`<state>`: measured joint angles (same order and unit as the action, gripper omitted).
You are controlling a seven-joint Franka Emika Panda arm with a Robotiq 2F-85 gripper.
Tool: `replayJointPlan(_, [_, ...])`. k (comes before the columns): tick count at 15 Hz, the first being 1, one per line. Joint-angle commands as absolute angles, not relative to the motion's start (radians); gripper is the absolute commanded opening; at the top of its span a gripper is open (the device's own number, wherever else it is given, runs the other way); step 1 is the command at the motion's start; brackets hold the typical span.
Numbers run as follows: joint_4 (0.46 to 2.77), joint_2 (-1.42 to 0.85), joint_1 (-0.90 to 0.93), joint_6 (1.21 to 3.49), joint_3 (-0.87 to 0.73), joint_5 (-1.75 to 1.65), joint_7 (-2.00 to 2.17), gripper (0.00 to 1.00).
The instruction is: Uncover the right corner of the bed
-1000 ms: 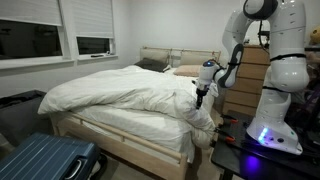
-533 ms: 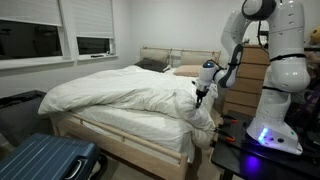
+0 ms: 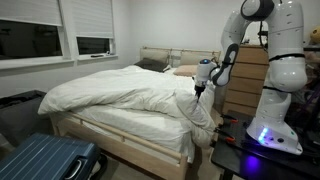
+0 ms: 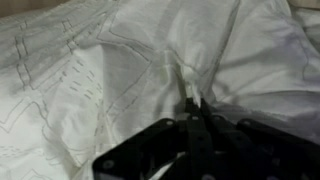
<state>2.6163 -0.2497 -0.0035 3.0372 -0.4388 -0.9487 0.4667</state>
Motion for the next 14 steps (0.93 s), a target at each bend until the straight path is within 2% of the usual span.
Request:
replayJointPlan(1, [2.554,-0.147,-0.081,2.901,-0.365,-0.741,0.325,0.01])
replayJointPlan(6, [2.347,-0.088,-0.086,2.703,-0.337,-0.632,0.305,0.01])
replayJointPlan(14, [1.927,-0.177,-0.107,2.469,-0.282,-0.597,0.358,0.01])
